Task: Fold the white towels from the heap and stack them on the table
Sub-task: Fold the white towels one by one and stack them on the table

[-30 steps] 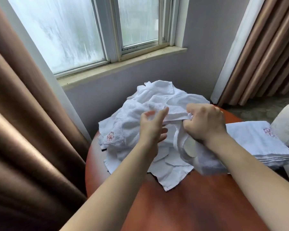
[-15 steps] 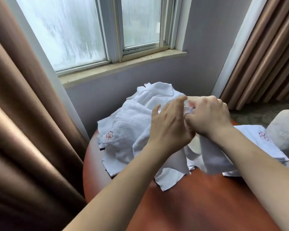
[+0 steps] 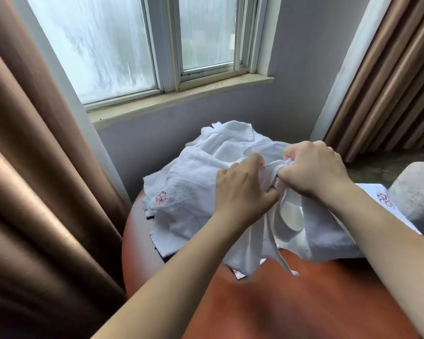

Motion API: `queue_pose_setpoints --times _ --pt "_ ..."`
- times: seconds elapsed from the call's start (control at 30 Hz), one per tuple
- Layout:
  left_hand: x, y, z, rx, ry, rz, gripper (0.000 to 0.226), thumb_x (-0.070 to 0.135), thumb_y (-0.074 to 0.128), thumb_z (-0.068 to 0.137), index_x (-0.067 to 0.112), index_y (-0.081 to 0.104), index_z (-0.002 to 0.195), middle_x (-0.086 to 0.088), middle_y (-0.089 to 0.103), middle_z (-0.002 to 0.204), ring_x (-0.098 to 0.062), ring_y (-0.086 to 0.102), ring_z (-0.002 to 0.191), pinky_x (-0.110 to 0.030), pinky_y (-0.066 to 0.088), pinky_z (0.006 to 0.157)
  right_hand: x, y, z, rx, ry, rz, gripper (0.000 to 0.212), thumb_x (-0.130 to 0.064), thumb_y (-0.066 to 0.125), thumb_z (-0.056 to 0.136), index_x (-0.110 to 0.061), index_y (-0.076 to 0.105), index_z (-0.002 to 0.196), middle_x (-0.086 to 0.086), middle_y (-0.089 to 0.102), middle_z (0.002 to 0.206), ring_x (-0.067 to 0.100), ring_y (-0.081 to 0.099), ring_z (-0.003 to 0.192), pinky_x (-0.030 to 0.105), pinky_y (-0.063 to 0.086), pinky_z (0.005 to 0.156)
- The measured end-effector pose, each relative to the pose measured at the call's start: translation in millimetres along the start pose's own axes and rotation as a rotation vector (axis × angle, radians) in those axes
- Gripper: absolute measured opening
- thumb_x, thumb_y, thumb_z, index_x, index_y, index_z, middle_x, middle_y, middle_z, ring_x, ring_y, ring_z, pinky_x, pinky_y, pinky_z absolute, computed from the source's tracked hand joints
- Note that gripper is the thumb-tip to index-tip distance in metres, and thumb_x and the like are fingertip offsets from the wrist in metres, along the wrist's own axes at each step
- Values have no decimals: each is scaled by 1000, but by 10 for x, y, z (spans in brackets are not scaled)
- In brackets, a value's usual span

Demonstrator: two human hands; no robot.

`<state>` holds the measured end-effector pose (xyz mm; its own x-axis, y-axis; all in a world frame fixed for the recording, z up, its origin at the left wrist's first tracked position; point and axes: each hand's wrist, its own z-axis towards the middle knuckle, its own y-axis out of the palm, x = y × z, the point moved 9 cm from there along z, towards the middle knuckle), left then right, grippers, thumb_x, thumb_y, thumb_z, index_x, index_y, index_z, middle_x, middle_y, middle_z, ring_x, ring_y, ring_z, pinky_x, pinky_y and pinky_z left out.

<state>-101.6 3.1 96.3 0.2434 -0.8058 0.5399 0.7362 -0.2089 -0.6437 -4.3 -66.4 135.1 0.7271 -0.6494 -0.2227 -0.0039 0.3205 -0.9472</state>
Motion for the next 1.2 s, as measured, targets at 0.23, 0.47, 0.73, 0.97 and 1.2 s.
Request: queue_pose_setpoints --times 0.23,0.47,0.73,0.97,1.2 --pt "-133 100 -50 60 56 274 50 12 68 42 22 30 73 7 48 56 -25 55 62 -34 37 65 139 -5 -1 26 66 67 13 -16 55 74 -9 50 64 7 45 66 38 45 77 33 33 68" --pt "-350 108 -93 11 161 500 42 11 75 39 20 46 68 6 53 55 -24 59 67 -51 42 93 330 139 1 10 130 44 11 -15 56 76 -10 55 66 14 56 78 36 47 78 33 35 69" --pt "-149 -102 70 35 481 280 22 19 58 53 11 50 72 -2 54 58 -28 57 64 -40 45 96 328 160 82 0 -18 -87 9 -30 59 77 -24 56 83 9 64 95 35 55 86 34 37 69" --pt "143 -200 119 20 546 84 19 24 46 64 8 43 74 -4 46 58 -28 39 59 -30 27 61 -143 55 -15 78 -331 -92 22 -36 57 78 -21 56 95 -6 60 93 36 58 88 34 35 64" --pt "-268 -189 198 -285 267 211 45 54 68 71 19 41 76 13 32 54 -26 37 62 -32 23 64 117 -94 84 76 -143 128 30 -28 36 56 -15 57 73 4 53 64 39 47 73 39 45 66"
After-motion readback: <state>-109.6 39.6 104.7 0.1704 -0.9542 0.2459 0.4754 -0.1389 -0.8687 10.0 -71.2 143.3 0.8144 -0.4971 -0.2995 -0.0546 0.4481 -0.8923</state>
